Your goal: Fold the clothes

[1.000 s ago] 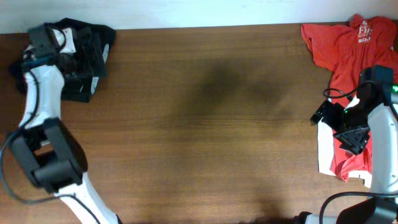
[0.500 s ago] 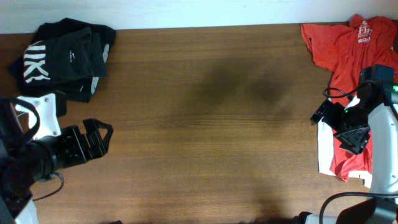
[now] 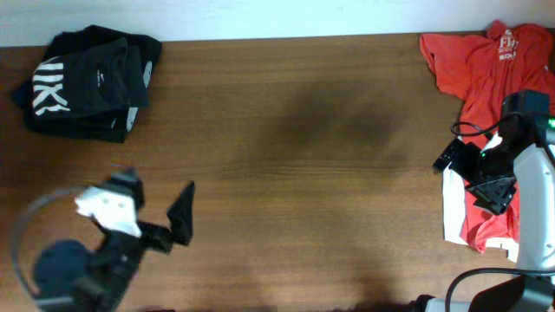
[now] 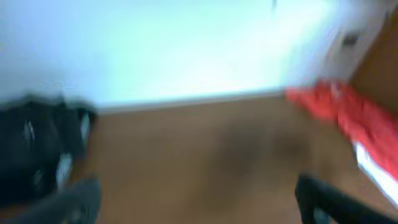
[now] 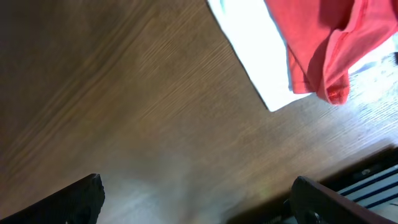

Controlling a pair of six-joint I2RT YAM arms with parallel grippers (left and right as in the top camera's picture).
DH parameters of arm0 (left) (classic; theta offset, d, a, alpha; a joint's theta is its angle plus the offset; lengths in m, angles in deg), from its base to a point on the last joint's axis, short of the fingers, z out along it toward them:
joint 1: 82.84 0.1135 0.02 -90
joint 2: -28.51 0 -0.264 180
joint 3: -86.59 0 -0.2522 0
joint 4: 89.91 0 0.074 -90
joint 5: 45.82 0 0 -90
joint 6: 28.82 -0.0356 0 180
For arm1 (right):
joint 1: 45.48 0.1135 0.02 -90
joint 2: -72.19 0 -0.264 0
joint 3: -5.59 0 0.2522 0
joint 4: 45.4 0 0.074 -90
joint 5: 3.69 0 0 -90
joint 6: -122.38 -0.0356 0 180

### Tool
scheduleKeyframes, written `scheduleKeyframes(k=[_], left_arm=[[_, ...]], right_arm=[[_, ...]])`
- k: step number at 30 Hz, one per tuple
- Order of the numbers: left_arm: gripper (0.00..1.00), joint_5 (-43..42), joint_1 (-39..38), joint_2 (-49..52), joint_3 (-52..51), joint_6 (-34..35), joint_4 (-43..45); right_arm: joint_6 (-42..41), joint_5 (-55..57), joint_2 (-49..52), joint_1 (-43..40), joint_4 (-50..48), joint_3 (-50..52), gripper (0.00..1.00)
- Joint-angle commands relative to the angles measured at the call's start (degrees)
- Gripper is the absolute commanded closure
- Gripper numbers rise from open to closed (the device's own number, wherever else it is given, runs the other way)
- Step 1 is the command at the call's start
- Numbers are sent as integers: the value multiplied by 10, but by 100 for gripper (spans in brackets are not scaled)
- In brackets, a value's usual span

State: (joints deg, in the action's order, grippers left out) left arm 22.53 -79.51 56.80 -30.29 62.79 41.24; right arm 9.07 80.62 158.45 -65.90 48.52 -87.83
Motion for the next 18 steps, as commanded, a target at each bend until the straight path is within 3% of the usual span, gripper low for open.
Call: scheduleKeyframes(k=[1,3,4,6,9,18], left_arm=[[1,2,-9,-127,-197,45,195],[1,73,-23,-199,-304,156,300],[1,95,-28,-216,-330,179,321],[1,134,-32,-259,-416,196,396],[1,185,-32,-280,-468,198,421],[1,225,-47,-278,-488,198,303]], right_arm=[[3,-1,-5,-2,0,-5,1],[3,-1,-5,-2,0,-5,1],[3,-1,-5,-2,0,-5,1],[3,-1,-5,-2,0,-5,1],[3,-1,-5,-2,0,-5,1],[3,-1,-5,-2,0,-5,1]])
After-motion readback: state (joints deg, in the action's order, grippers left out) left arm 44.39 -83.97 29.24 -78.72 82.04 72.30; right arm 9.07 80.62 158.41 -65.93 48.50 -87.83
